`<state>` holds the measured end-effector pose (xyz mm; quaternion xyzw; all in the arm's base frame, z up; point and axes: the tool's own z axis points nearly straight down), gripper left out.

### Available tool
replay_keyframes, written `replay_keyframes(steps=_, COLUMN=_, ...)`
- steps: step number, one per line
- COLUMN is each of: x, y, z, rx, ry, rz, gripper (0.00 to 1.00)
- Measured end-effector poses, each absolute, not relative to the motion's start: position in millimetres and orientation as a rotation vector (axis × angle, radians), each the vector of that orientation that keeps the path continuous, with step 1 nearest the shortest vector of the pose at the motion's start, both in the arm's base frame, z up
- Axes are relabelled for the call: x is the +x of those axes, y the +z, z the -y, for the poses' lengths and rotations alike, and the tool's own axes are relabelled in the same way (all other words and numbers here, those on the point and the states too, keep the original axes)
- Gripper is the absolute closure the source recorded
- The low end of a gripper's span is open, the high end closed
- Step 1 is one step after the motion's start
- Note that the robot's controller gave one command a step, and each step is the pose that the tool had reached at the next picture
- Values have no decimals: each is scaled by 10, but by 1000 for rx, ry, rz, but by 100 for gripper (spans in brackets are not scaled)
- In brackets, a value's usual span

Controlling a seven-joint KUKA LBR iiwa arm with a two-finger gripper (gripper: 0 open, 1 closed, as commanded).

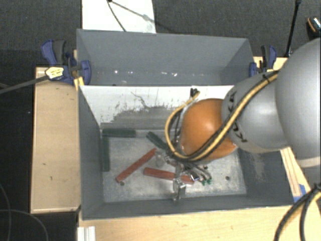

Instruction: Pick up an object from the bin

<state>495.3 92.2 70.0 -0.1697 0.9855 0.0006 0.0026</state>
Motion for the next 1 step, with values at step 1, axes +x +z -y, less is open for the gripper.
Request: replay_keyframes(steps=1, x=4951, y=702, z=-921, rx=-523, ry=3, rz=-3093, gripper=100)
